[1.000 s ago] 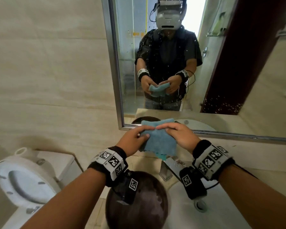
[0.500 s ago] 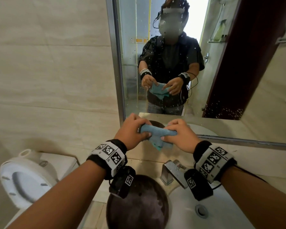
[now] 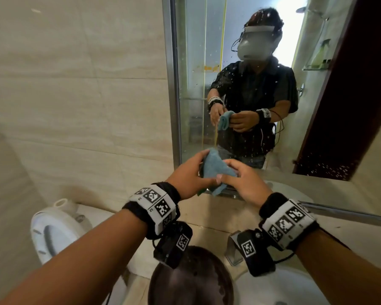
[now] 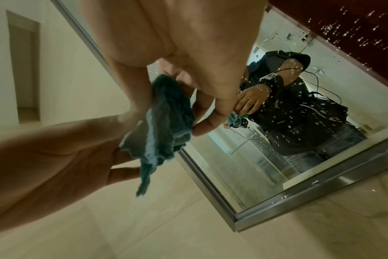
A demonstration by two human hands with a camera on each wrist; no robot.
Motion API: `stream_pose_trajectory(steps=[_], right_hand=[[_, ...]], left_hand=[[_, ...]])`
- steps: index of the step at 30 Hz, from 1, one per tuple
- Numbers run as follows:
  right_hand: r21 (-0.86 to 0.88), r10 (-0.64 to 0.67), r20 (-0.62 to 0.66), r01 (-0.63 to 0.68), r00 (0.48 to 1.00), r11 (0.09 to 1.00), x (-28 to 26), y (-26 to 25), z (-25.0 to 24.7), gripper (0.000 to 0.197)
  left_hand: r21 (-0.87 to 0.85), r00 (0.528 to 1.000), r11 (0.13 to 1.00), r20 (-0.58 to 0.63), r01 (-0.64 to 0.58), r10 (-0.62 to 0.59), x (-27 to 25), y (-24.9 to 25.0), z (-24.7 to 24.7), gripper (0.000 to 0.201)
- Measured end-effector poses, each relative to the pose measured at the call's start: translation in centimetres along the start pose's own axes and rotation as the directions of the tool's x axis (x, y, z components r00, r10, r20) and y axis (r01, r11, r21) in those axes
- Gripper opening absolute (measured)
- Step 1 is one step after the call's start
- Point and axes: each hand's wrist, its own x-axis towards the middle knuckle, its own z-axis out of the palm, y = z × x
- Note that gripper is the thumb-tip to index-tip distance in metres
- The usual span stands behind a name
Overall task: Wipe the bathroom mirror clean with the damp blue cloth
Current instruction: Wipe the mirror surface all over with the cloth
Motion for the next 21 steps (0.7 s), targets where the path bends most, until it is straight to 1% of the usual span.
stream_pose_trajectory(steps=[2, 3, 4, 5, 6, 7, 8, 10, 11, 13, 15, 17, 19, 21], right_hand=[[0.011, 0.005, 0.100, -0.006, 0.995, 1.000, 0.4, 0.0, -0.3, 0.025], [-0.036, -0.008, 0.117, 0.012, 0.993, 0.999, 0.6, 0.0, -0.4, 0.028], [-0.134, -0.035, 0.090, 0.047, 0.995, 0.990, 0.8, -0.1, -0.5, 0.031], [-0.250, -0.080, 0.035, 0.086, 0.996, 0.964, 1.0, -0.2, -0.4, 0.035], [-0.314, -0.127, -0.015, 0.116, 0.992, 0.942, 1.2, -0.5, -0.4, 0.038], [-0.309, -0.164, -0.042, 0.143, 0.986, 0.940, 1.3, -0.9, -0.4, 0.041], [-0.253, -0.170, -0.041, 0.154, 0.985, 0.955, 1.4, -1.3, -0.4, 0.047], [-0.148, -0.166, 0.019, 0.167, 0.986, 0.975, 1.5, -2.6, -0.6, 0.062], [-0.141, -0.174, 0.041, 0.178, 0.984, 0.974, 1.6, -3.2, -0.7, 0.066], [-0.184, -0.208, 0.036, 0.211, 0.977, 0.960, 1.9, -4.4, -0.9, 0.062], [-0.220, -0.226, -0.029, 0.214, 0.974, 0.952, 2.5, -5.4, -1.2, 0.056], [-0.261, -0.242, -0.085, 0.213, 0.967, 0.942, 3.3, -6.4, -1.5, 0.049], [-0.366, -0.282, -0.155, 0.210, 0.947, 0.907, 4.3, -7.7, -1.8, 0.042], [-0.461, -0.320, -0.249, 0.178, 0.914, 0.869, 5.3, -9.2, -2.3, 0.039]], left_hand=[[-0.001, 1.000, 1.000, -0.022, -0.005, 0.005, 0.0, 0.1, -0.4, 0.075], [0.011, 0.999, 1.000, -0.039, -0.009, 0.009, 0.1, 0.0, -0.6, 0.073], [0.027, 0.998, 1.000, -0.056, -0.013, 0.015, 0.1, 0.0, -0.8, 0.069], [0.045, 0.997, 0.999, -0.071, -0.020, 0.024, 0.1, 0.0, -1.1, 0.064], [0.063, 0.996, 0.998, -0.077, -0.031, 0.036, 0.2, 0.0, -1.4, 0.059], [0.073, 0.996, 0.996, -0.078, -0.047, 0.053, 0.4, 0.1, -1.7, 0.054], [0.077, 0.995, 0.995, -0.073, -0.065, 0.071, 0.6, 0.3, -2.0, 0.051], [0.079, 0.991, 0.990, -0.062, -0.118, 0.123, 1.3, 0.6, -2.7, 0.048], [0.091, 0.987, 0.985, -0.057, -0.146, 0.152, 1.8, 0.8, -3.1, 0.047], [0.114, 0.976, 0.973, -0.058, -0.200, 0.208, 2.7, 1.2, -4.0, 0.047], [0.107, 0.967, 0.964, -0.058, -0.242, 0.249, 3.7, 1.6, -5.1, 0.045], [0.088, 0.959, 0.957, -0.029, -0.277, 0.281, 4.6, 2.2, -6.3, 0.045], [0.106, 0.948, 0.942, 0.010, -0.318, 0.319, 5.6, 2.8, -7.7, 0.046], [0.173, 0.934, 0.919, 0.040, -0.355, 0.354, 6.9, 3.4, -9.5, 0.050]])
